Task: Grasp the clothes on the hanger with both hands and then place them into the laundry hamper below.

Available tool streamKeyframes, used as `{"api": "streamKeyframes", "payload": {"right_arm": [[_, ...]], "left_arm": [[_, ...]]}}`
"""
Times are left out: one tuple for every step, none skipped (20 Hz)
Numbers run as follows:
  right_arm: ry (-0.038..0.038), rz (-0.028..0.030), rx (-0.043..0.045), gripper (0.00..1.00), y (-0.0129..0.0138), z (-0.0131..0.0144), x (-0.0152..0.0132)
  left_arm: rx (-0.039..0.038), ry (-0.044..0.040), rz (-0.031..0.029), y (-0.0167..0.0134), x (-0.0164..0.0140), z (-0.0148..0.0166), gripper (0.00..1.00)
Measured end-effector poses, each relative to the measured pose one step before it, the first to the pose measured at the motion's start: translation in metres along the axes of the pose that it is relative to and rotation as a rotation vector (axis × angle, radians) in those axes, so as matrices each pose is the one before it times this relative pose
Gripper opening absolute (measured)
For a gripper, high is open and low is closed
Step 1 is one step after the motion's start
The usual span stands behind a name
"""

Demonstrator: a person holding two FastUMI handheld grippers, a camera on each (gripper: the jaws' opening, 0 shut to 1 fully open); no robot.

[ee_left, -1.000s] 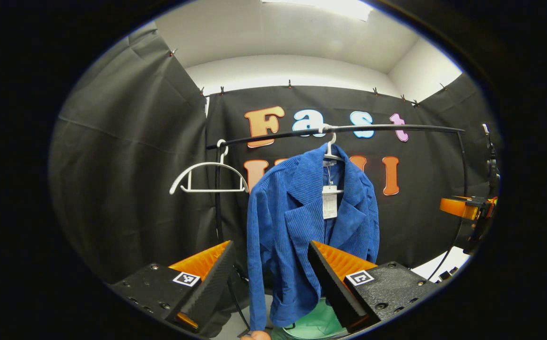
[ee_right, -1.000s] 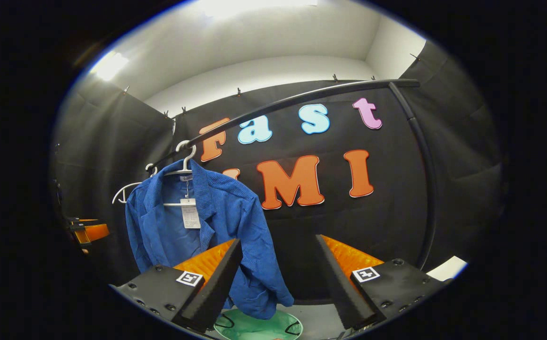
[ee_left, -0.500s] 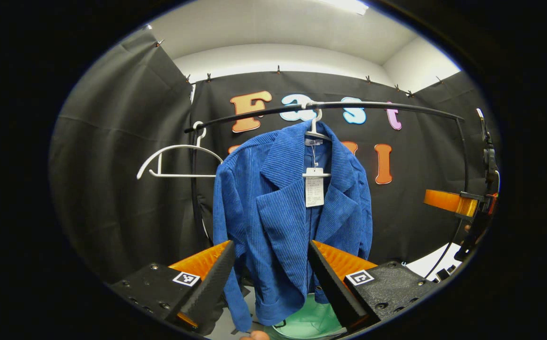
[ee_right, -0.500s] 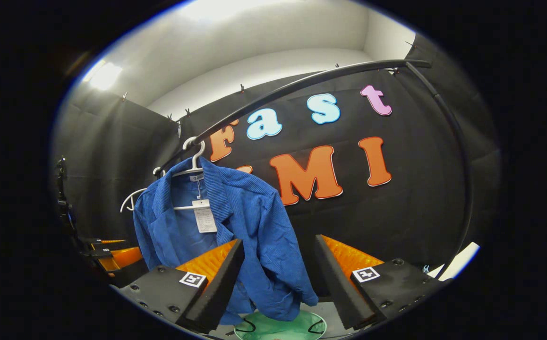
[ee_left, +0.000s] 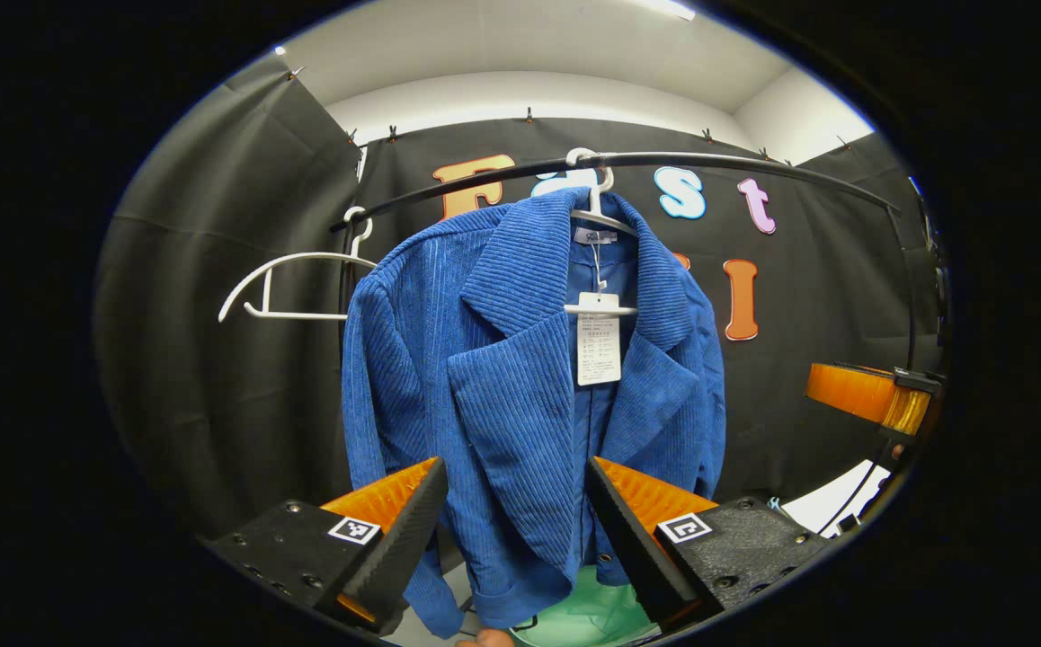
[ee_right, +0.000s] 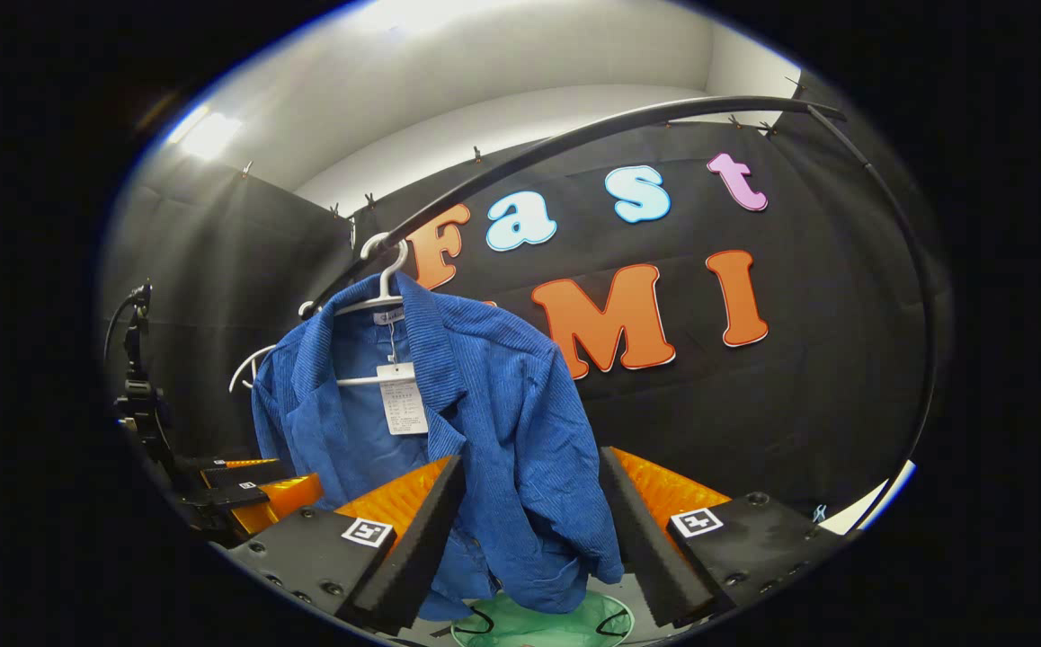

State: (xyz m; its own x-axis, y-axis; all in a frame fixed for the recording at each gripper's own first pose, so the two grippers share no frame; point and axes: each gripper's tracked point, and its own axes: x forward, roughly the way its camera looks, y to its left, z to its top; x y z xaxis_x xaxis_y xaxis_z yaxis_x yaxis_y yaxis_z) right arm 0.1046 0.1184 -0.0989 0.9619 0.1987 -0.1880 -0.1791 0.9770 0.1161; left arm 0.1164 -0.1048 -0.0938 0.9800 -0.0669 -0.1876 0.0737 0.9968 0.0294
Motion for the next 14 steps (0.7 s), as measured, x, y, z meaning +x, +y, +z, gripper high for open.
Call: {"api": "streamKeyframes", "payload": {"right_arm": [[0.01114,0.01080,-0.00742,0.97,0.00545,-0.00390,0.00653],[0.00273,-0.00002,-0.02266,0.97,0.00460,-0.00298,0.01042],[-0.00822,0.00668,-0.03942,0.97,0.00495,0.00145,0.01182],[-0.02956,0.00975,-0.00933,0.97,0.00698,0.00545,0.00902],[-0.02023,-0.00274,-0.00293,0.97,0.00771,0.00564,0.01134],[0.00687,-0.00192,-0.00913,0.97,0.00314,-0.00446,0.00711],[0.01399,0.01089,-0.00215,0.97,0.00643,-0.00495,0.00831],[0.02437,0.01572,0.01084,0.88,0.00754,-0.00625,0.00797],[0.03046,0.00677,0.01001,0.97,0.00469,-0.00896,0.00927],[0.02299,-0.00169,0.00726,0.97,0.00098,-0.00837,0.00793],[0.00861,-0.00490,-0.00140,0.89,-0.00005,-0.00572,0.00927],[-0.00061,-0.00633,-0.00598,0.88,-0.00177,-0.00188,0.00892],[-0.00289,-0.00521,-0.00351,0.88,-0.00209,-0.00038,0.00804],[-0.00203,-0.00442,0.00432,0.97,-0.00012,0.00052,0.00949]], "left_arm": [[0.00383,-0.00483,0.00961,0.00089,0.00486,0.00036,0.97],[-0.00147,-0.00160,0.01271,0.00228,0.00637,-0.00129,0.96],[-0.00317,0.00671,0.00621,0.00075,0.00511,-0.00270,0.97],[-0.00612,0.00824,0.00795,0.00098,0.00569,-0.00332,0.97],[-0.00448,0.00515,0.00266,0.00022,0.00647,-0.00178,0.97],[0.00264,0.00679,0.00999,0.00169,0.00540,-0.00199,0.96],[0.00702,0.00417,0.00974,0.00259,0.00448,-0.00116,0.96],[0.00741,-0.00144,0.01162,0.00265,0.00326,0.00005,0.96],[0.00346,-0.00166,0.00943,0.00197,0.00383,0.00011,0.92],[-0.00014,0.00033,0.00411,0.00015,0.00206,-0.00176,0.88],[-0.00435,-0.00063,0.00341,0.00162,0.00313,-0.00014,0.84],[-0.00502,-0.00298,0.00153,0.00072,0.00161,0.00013,0.81],[-0.00421,-0.00679,0.00531,0.00144,0.00104,0.00089,0.70],[-0.00423,-0.00644,-0.00325,0.00005,0.00149,0.00165,0.60]]}}
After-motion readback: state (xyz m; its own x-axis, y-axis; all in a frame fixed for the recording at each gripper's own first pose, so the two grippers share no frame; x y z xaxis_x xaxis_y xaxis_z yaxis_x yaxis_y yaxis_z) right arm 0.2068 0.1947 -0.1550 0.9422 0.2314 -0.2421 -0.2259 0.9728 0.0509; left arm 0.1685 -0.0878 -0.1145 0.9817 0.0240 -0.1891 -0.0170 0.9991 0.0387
